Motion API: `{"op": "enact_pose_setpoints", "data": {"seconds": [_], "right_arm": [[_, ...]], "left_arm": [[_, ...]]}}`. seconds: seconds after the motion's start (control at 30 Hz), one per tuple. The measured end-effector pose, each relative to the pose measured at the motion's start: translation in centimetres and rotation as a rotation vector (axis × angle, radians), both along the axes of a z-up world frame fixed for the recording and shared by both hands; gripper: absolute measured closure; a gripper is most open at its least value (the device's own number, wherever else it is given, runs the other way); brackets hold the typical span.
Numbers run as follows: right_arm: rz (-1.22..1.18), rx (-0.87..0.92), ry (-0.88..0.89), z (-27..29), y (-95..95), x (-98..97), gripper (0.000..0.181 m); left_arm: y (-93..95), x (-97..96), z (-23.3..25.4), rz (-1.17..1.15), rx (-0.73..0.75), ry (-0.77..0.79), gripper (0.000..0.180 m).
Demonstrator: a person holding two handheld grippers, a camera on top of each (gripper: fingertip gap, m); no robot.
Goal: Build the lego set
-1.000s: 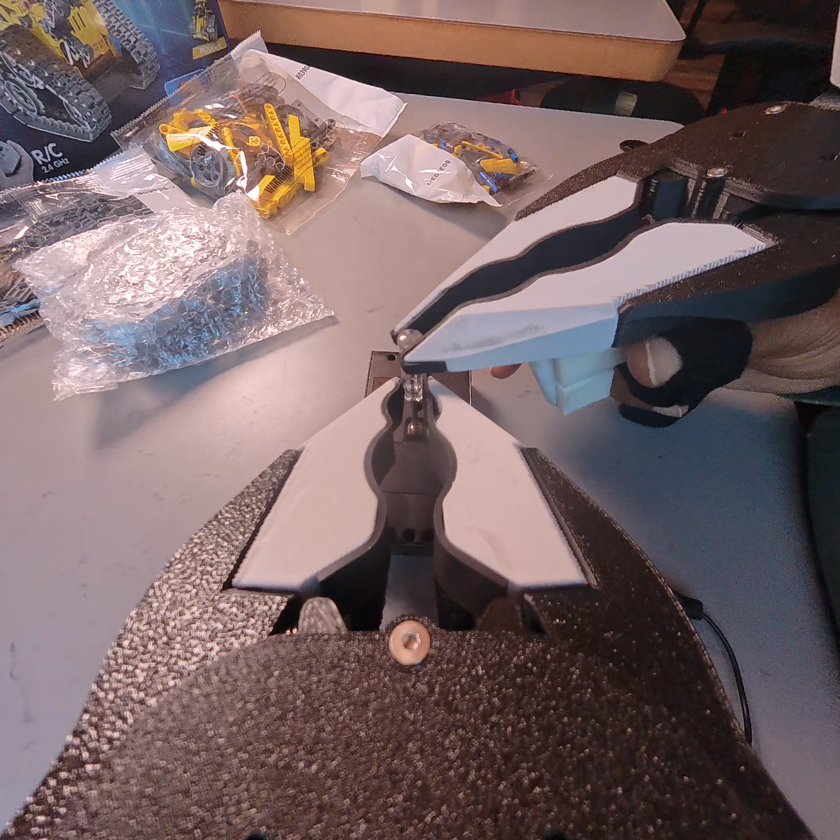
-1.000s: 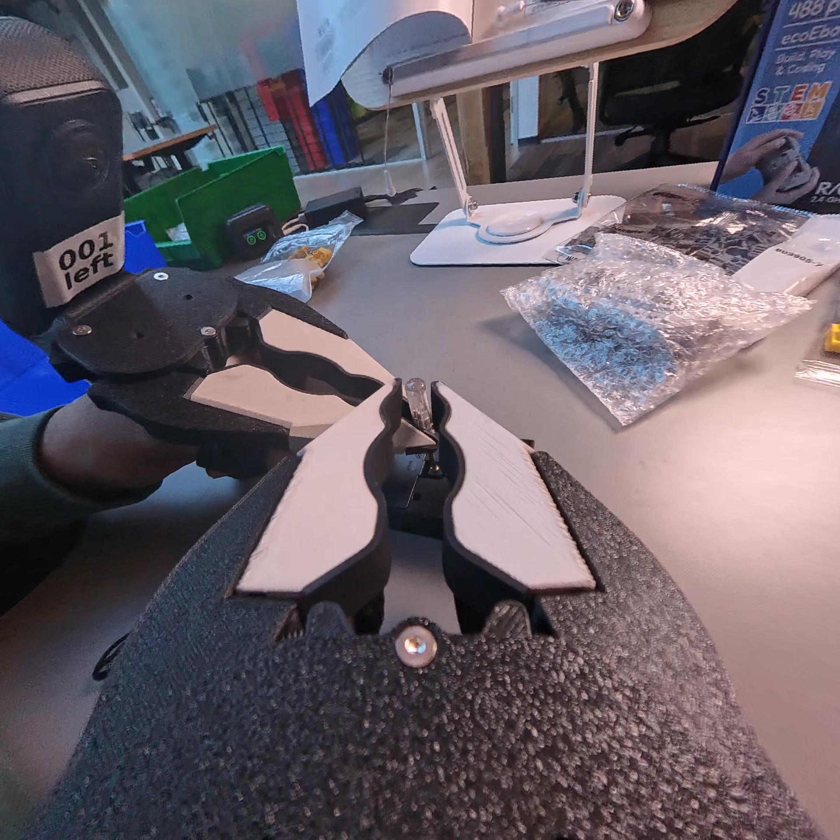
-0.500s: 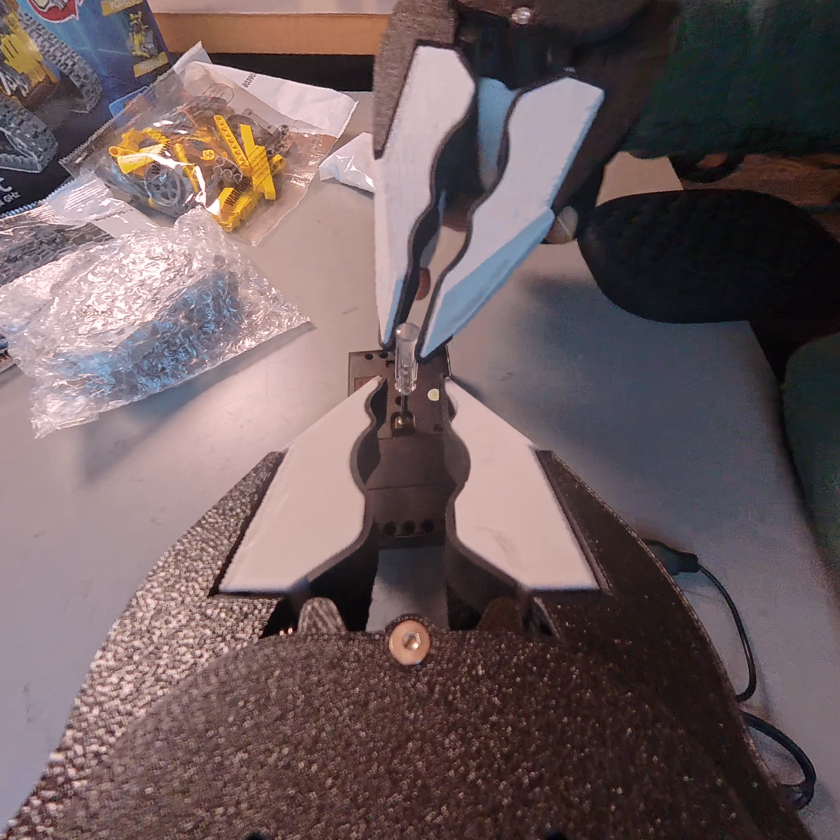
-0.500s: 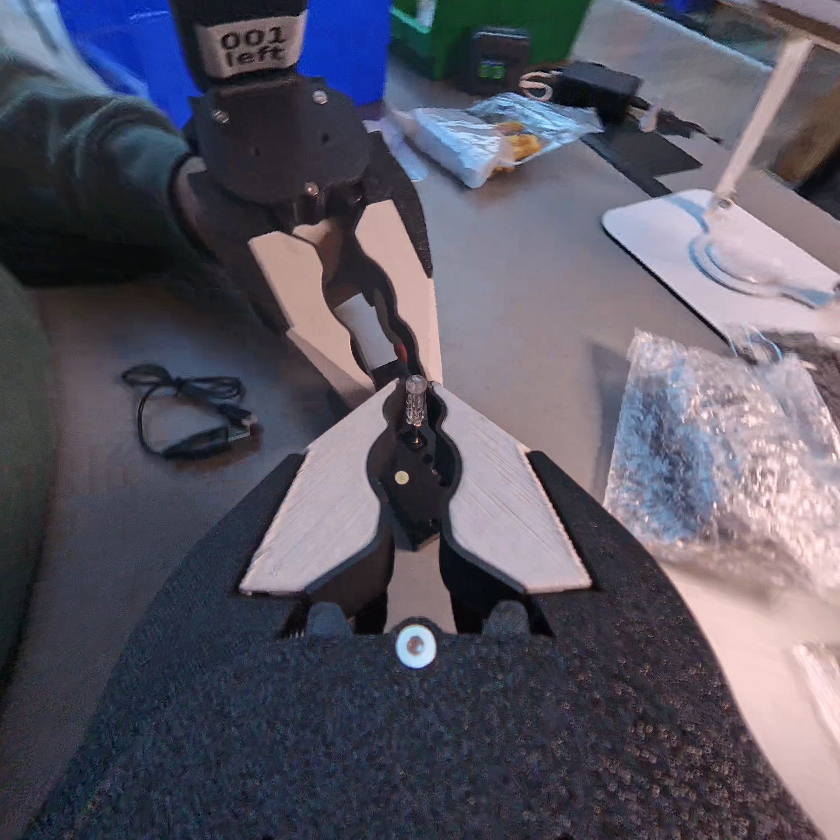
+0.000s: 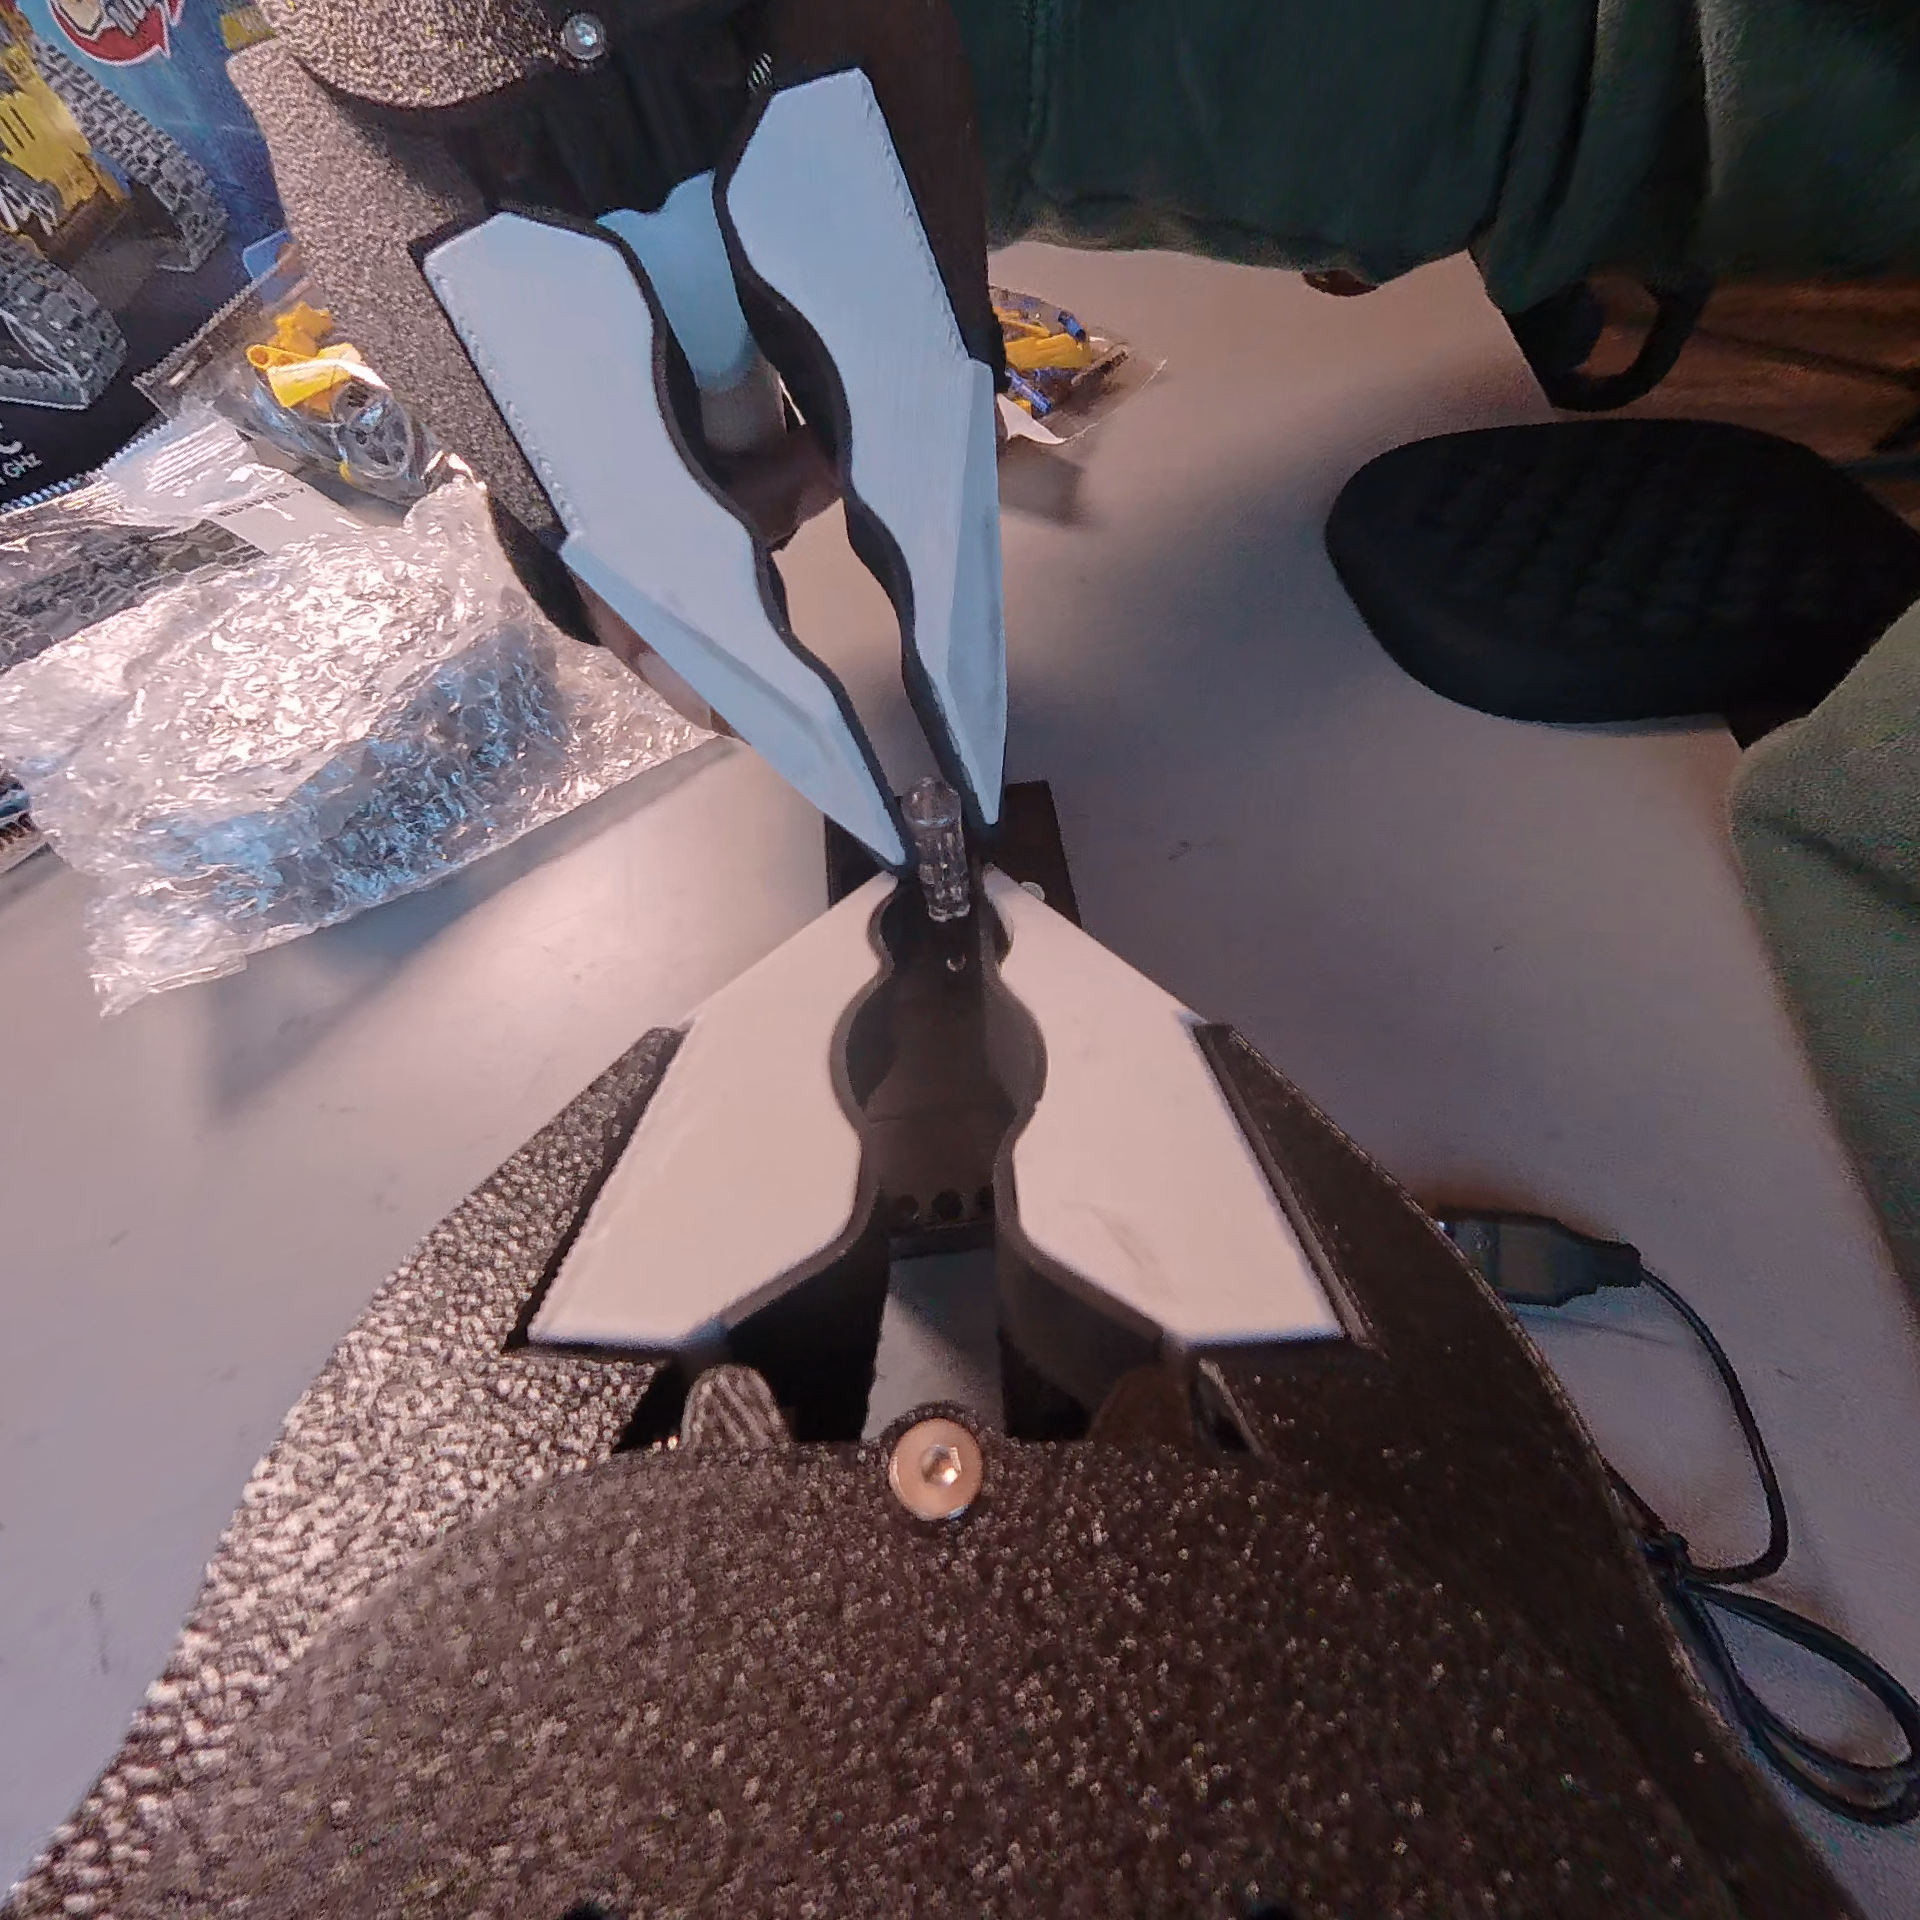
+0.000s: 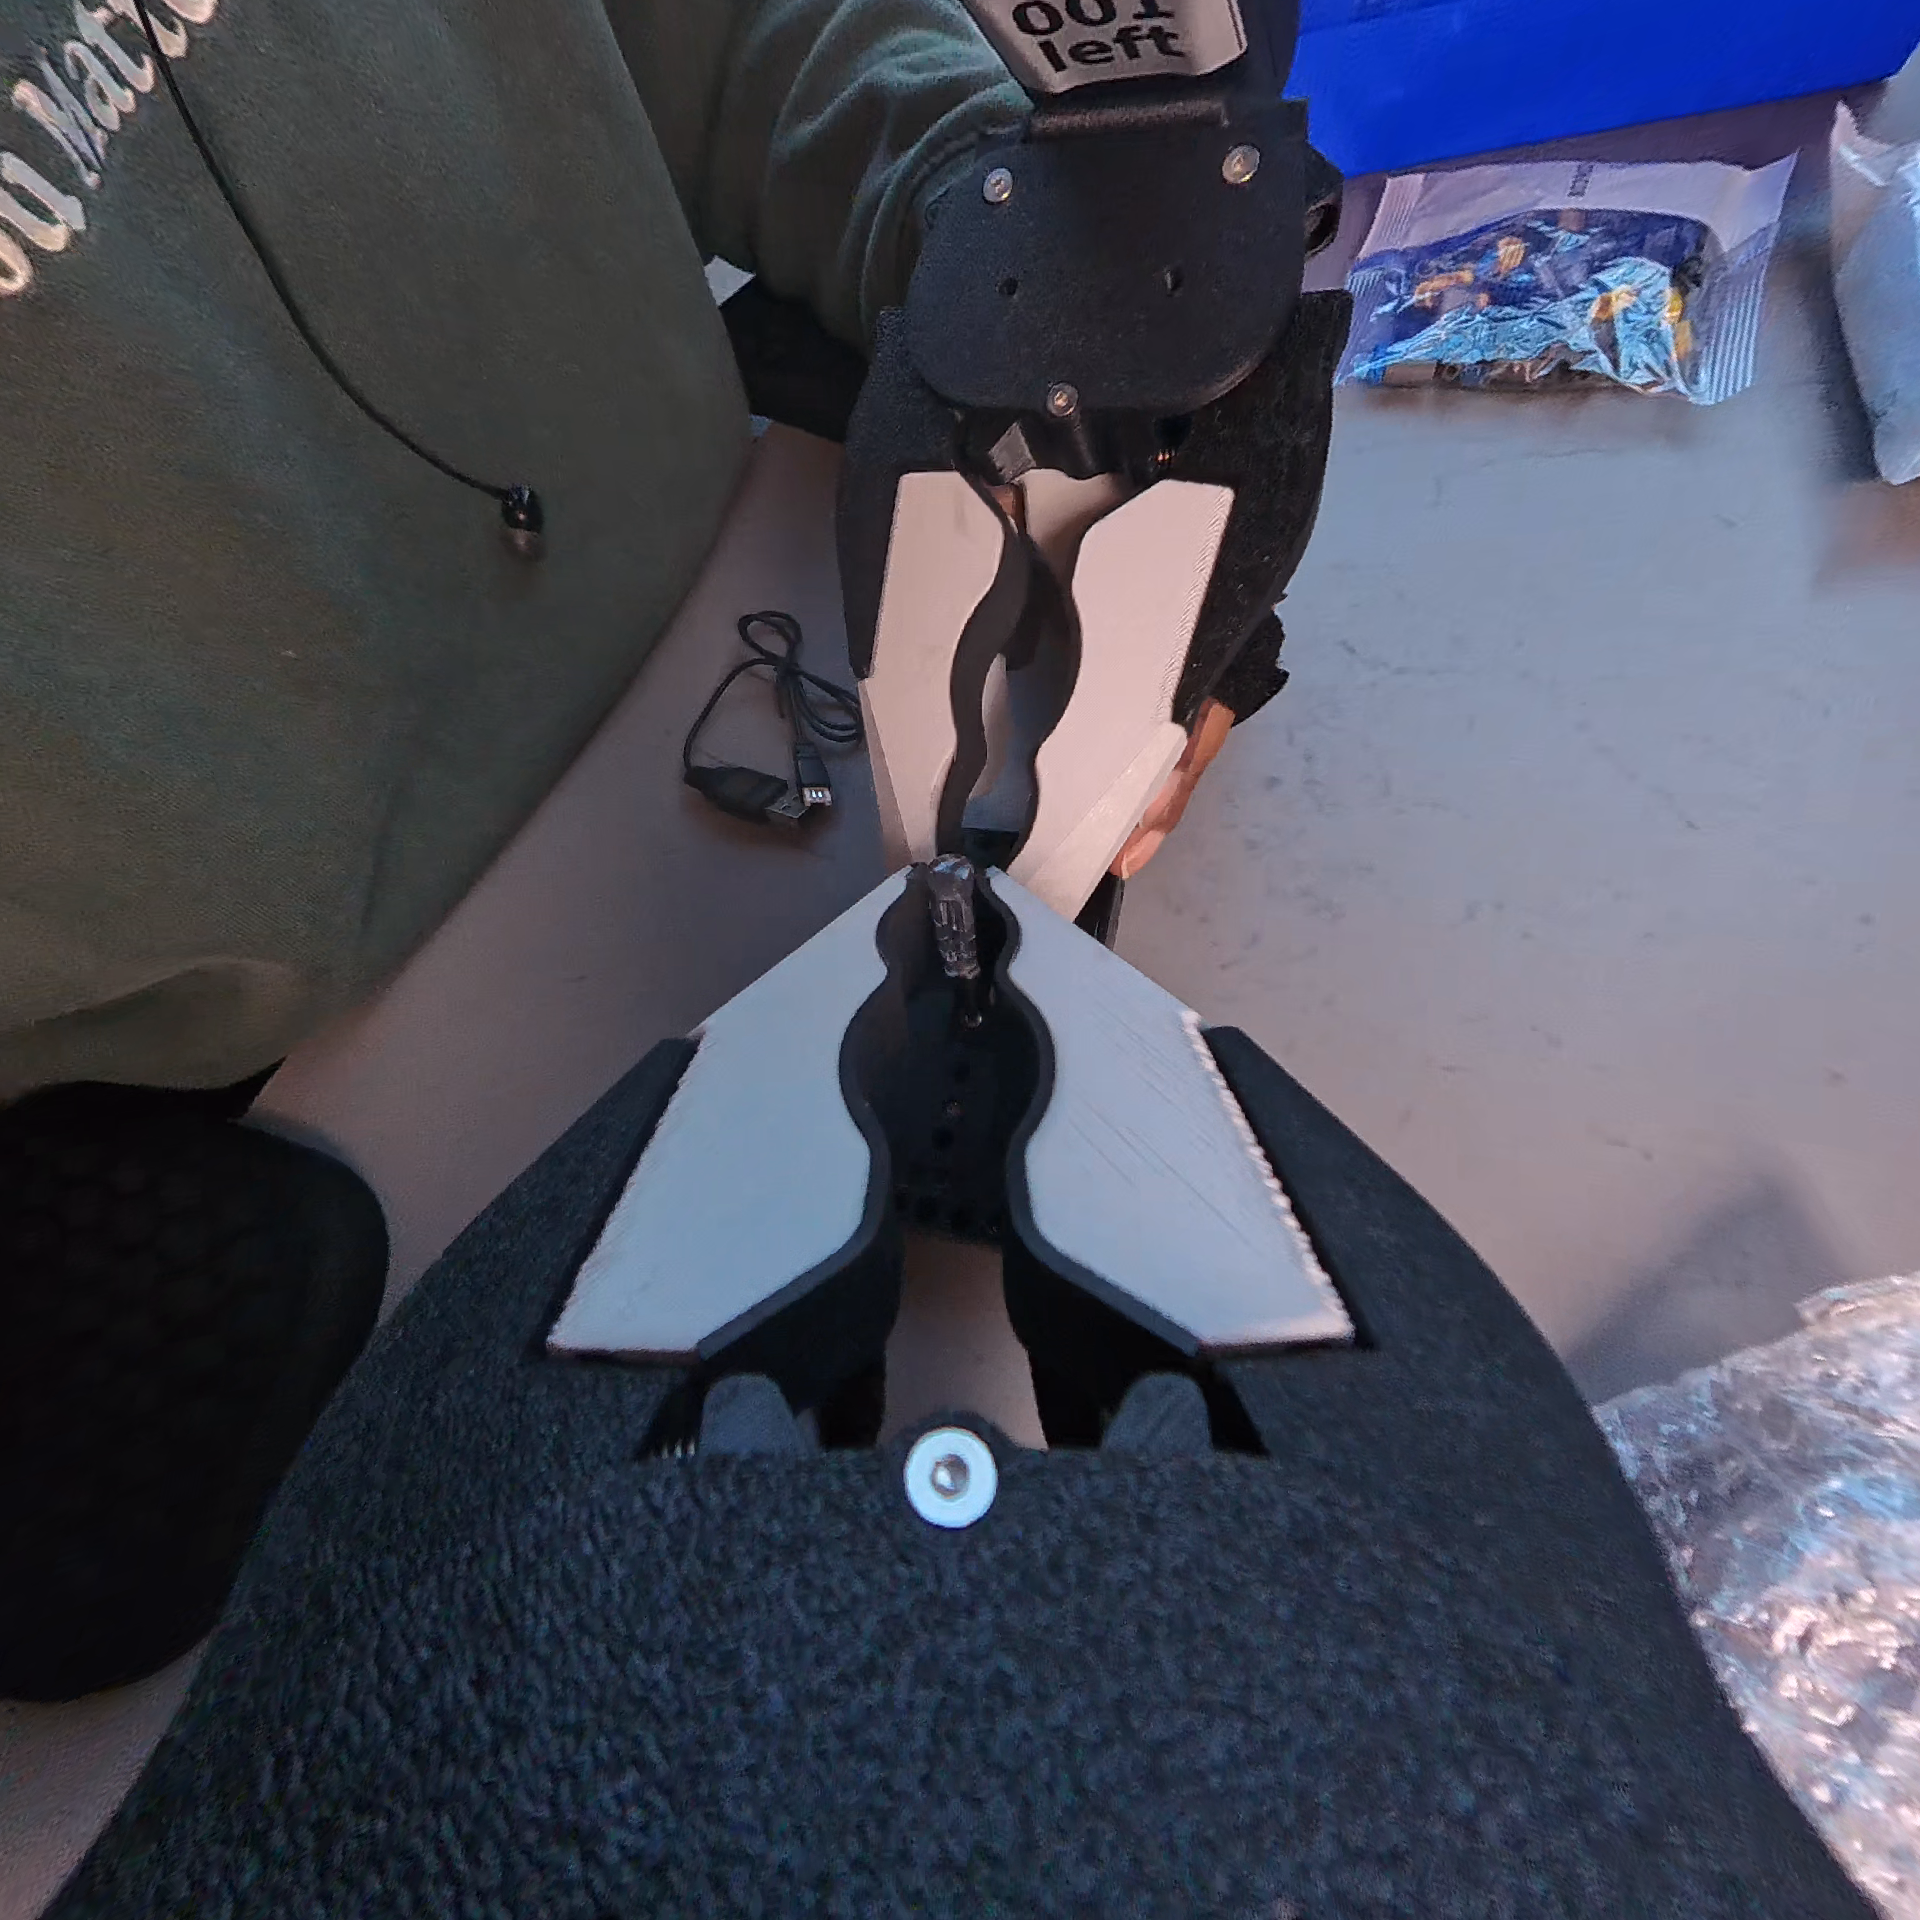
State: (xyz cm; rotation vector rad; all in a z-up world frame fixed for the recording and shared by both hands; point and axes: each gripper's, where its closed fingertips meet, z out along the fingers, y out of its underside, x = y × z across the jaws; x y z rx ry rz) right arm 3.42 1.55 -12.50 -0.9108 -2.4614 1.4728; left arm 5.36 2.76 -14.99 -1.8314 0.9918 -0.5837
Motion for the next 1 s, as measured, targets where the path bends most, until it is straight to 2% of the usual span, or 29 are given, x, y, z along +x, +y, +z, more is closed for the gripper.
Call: {"op": "enact_pose_setpoints", "data": {"seconds": [0.17, 0.3, 0.4, 0.53, 0.73, 0.87, 1.0], "right_arm": [[-0.216, -0.017, 0.053, 0.4, 0.6, -0.2, 0.172], [-0.603, -0.041, 0.145, 1.6, 1.6, -0.8, 0.162], [-0.909, -0.122, 0.184, 2.3, 1.6, -0.4, 0.161], [-1.255, 0.028, 0.215, 1.6, 2.1, 0.9, 0.161], [-1.504, -0.051, 0.245, 0.7, 2.0, 0.7, 0.159], [-1.53, -0.033, 0.253, 0.1, 2.1, 0.3, 0.17], [-1.458, 0.018, 0.239, 0.1, 2.0, 0.2, 0.174]], "left_arm": [[0.5, -0.1, -0.1, 0.048, 0.001, 0.008, 0.173], [0.6, -0.1, -0.1, 0.087, 0.004, 0.02, 0.172], [0.7, -0.1, -0.1, 0.107, -0.01, 0.014, 0.173], [0.9, -0.1, -0.1, 0.126, -0.023, 0.014, 0.173], [1.0, 0.0, -0.1, 0.139, -0.027, 0.017, 0.173], [1.0, 0.0, -0.1, 0.14, -0.028, 0.018, 0.173], [1.0, 0.0, -0.1, 0.137, -0.027, 0.023, 0.173]]}}
